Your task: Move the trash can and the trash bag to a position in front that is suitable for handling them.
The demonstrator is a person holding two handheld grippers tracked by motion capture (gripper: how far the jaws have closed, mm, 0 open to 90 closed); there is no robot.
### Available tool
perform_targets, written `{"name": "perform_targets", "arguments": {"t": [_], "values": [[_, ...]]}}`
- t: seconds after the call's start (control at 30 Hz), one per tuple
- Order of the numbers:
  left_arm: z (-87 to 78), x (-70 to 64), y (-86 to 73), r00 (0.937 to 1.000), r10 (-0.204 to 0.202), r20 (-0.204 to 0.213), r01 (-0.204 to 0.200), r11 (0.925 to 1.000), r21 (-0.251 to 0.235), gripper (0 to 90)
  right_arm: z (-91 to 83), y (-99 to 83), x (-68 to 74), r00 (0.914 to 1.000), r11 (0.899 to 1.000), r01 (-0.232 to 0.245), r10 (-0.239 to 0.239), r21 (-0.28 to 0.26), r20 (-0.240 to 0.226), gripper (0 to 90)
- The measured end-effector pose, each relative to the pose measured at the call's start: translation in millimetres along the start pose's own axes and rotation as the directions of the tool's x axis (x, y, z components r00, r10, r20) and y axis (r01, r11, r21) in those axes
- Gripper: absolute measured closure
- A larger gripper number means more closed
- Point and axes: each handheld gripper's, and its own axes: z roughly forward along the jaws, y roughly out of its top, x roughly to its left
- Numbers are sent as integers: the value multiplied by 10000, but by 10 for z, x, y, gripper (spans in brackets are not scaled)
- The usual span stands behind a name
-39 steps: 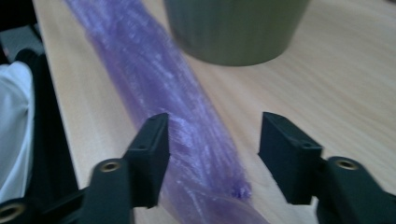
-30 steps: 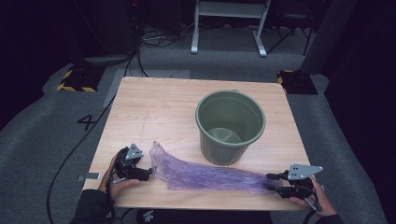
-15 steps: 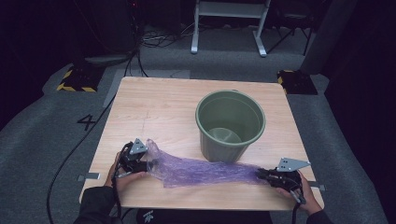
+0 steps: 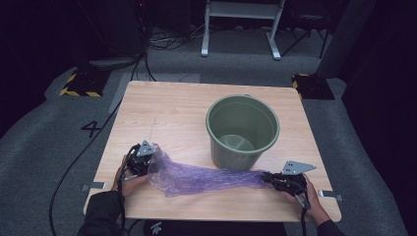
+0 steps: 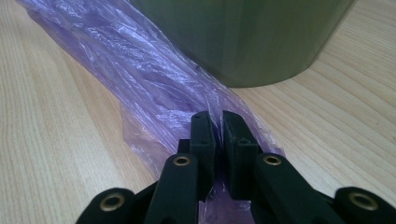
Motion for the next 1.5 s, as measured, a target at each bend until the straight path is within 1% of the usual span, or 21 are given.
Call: {"name": "perform_targets", "arguments": {"t": [0.13,0.17,0.2,0.23,0.3,0.37,0.43,0.53,0.6,0.73,0.83,0.9,1.03,1.07,1.1,1.17,1.2,1.23,1.3,1.47,1.5], "values": [[2,50,-1,9997,-163,-183,163,9999,-16,549,24,18,10,10000,10000,-10,10,-42,-27,837],[-3,95,-4,9992,-170,-361,170,9999,-24,550,56,42,20,10000,10000,-18,18,-7,3,838],[-3,95,-4,9992,-170,-361,170,9999,-24,549,56,42,20,10000,10000,-18,18,-7,3,838],[-10,154,-10,9986,-330,-407,330,9995,-6,550,98,71,26,10000,10000,-64,64,35,49,837],[-13,177,-15,9984,-397,-397,397,9992,-18,530,135,96,36,10000,9999,50,-50,105,55,837],[-35,223,-36,9970,-521,-577,528,9985,107,420,162,116,45,9998,9997,114,-117,201,172,837],[-67,237,-70,9968,-548,-576,560,9983,187,324,157,110,39,9997,9998,72,-77,198,235,838],[-144,238,-142,9970,-579,-511,599,9975,385,222,125,96,13,9989,9998,-29,21,188,461,844],[-191,235,-177,9964,-717,-454,737,9963,436,188,102,84,-12,9982,9997,-128,116,202,582,845],[-247,201,-242,9955,-682,-652,709,9967,397,166,69,65,-37,9977,9996,-239,228,158,645,843],[-275,177,-269,9948,-719,-724,750,9963,410,161,42,64,-29,9983,9999,-150,148,30,571,793],[-274,178,-269,9947,-733,-720,764,9962,416,160,30,73,-28,9981,9998,-174,177,-51,593,734],[-270,176,-267,9945,-757,-723,788,9960,412,156,-19,99,-45,9980,9991,-273,290,-309,556,503],[-270,176,-267,9945,-757,-723,788,9960,412,156,-19,99,-45,9980,9991,-273,290,-309,556,503],[-270,175,-267,9945,-758,-725,790,9960,414,155,-66,122,-48,9973,9982,-367,396,-470,625,406],[-269,175,-267,9944,-778,-713,808,9959,406,155,-120,145,-45,9971,9969,-374,419,-693,637,360],[-269,175,-267,9944,-778,-713,808,9959,406,154,-120,145,-45,9971,9969,-374,419,-693,637,360],[-268,177,-267,9945,-764,-711,794,9960,407,154,-175,175,-38,9960,9964,-315,379,-791,805,326],[-268,177,-267,9945,-768,-710,798,9960,405,154,-231,212,-22,9958,9955,-207,287,-920,864,286],[-268,177,-264,9945,-748,-730,781,9960,432,152,-340,293,6,9935,9916,-56,203,-1295,1119,269],[-267,177,-261,9945,-723,-764,759,9961,453,151,-393,342,12,9926,9876,-67,257,-1569,1189,266]]}}
